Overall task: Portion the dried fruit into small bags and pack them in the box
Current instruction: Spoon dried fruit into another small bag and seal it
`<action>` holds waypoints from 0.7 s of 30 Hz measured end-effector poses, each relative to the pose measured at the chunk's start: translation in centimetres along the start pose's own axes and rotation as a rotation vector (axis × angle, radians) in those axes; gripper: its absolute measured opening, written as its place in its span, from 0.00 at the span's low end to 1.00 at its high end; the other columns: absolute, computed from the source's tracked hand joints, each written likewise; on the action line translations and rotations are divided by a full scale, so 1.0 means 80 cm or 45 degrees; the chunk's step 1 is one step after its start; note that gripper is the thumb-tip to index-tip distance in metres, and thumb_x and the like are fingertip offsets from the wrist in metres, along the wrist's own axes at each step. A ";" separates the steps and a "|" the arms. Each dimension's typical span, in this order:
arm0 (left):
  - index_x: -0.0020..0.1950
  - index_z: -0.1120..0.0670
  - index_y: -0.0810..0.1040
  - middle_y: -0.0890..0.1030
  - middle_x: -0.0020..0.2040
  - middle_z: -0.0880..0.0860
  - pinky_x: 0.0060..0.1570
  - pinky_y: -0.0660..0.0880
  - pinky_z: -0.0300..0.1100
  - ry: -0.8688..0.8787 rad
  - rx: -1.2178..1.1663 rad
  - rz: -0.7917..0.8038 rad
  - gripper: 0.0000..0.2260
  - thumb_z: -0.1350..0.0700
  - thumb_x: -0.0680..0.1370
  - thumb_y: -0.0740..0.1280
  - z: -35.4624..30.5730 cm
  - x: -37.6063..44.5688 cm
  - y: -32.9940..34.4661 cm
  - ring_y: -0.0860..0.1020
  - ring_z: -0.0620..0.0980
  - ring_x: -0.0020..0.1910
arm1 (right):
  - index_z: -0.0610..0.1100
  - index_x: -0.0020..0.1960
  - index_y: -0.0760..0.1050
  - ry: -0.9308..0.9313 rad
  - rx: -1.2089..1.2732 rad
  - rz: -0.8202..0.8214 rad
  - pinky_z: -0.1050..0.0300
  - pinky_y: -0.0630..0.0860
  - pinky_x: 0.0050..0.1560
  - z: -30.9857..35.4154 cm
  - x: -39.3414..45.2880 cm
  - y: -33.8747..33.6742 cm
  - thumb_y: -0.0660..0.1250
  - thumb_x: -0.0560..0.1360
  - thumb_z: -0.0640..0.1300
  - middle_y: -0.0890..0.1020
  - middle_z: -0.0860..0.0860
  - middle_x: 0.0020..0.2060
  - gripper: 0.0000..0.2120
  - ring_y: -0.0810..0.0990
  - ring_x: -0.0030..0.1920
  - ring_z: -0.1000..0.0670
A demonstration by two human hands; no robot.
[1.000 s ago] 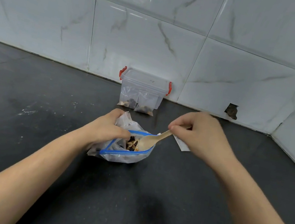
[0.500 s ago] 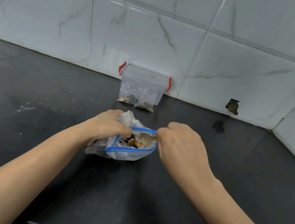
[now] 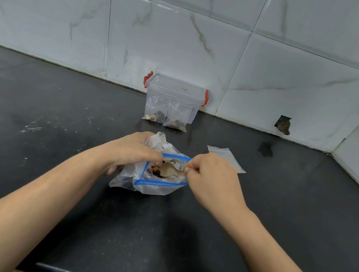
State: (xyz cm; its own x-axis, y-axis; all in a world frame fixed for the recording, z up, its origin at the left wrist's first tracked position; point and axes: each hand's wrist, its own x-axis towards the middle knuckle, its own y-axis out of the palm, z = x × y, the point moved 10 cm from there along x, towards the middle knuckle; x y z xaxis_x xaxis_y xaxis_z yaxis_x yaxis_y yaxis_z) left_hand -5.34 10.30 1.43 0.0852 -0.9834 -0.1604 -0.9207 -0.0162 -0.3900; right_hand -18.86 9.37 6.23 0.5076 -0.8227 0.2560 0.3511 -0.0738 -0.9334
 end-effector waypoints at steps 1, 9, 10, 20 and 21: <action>0.54 0.55 0.75 0.81 0.46 0.54 0.47 0.76 0.41 0.004 0.002 -0.007 0.11 0.63 0.72 0.68 -0.001 0.000 0.000 0.80 0.49 0.45 | 0.44 0.45 0.82 0.023 0.069 0.016 0.59 0.67 0.36 -0.005 0.001 0.004 0.60 0.77 0.42 0.80 0.51 0.38 0.11 0.77 0.42 0.48; 0.55 0.55 0.75 0.81 0.48 0.55 0.55 0.75 0.48 0.022 0.018 -0.019 0.13 0.61 0.71 0.70 -0.004 -0.001 0.001 0.80 0.52 0.49 | 0.36 0.37 0.78 0.293 0.504 0.075 0.56 0.66 0.36 -0.043 -0.001 0.026 0.64 0.76 0.43 0.74 0.49 0.27 0.13 0.70 0.33 0.51; 0.55 0.55 0.75 0.81 0.48 0.56 0.53 0.76 0.47 0.028 0.032 -0.010 0.13 0.61 0.71 0.70 -0.006 -0.001 0.002 0.80 0.51 0.48 | 0.38 0.32 0.76 0.247 0.423 0.056 0.56 0.65 0.35 -0.034 -0.002 0.025 0.63 0.76 0.43 0.72 0.51 0.26 0.15 0.70 0.33 0.50; 0.56 0.56 0.75 0.82 0.51 0.60 0.58 0.76 0.54 0.011 -0.043 0.017 0.21 0.56 0.64 0.72 -0.003 -0.005 0.001 0.82 0.54 0.49 | 0.39 0.45 0.82 0.624 1.097 0.195 0.67 0.60 0.22 -0.070 -0.011 0.058 0.65 0.76 0.39 0.71 0.52 0.24 0.08 0.64 0.24 0.56; 0.56 0.56 0.75 0.82 0.51 0.60 0.58 0.76 0.54 0.014 -0.032 0.014 0.22 0.55 0.63 0.72 -0.003 -0.006 0.000 0.82 0.54 0.50 | 0.40 0.45 0.82 0.636 1.116 0.204 0.66 0.59 0.22 -0.072 -0.012 0.060 0.65 0.76 0.39 0.71 0.52 0.24 0.08 0.64 0.24 0.56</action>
State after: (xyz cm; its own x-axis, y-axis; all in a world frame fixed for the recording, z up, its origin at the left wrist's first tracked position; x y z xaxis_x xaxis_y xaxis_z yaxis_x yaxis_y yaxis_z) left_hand -5.45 10.71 1.75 0.0712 -0.9854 -0.1547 -0.9308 -0.0099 -0.3654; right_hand -22.19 6.60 0.09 0.2833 -0.9426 -0.1770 0.8622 0.3311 -0.3834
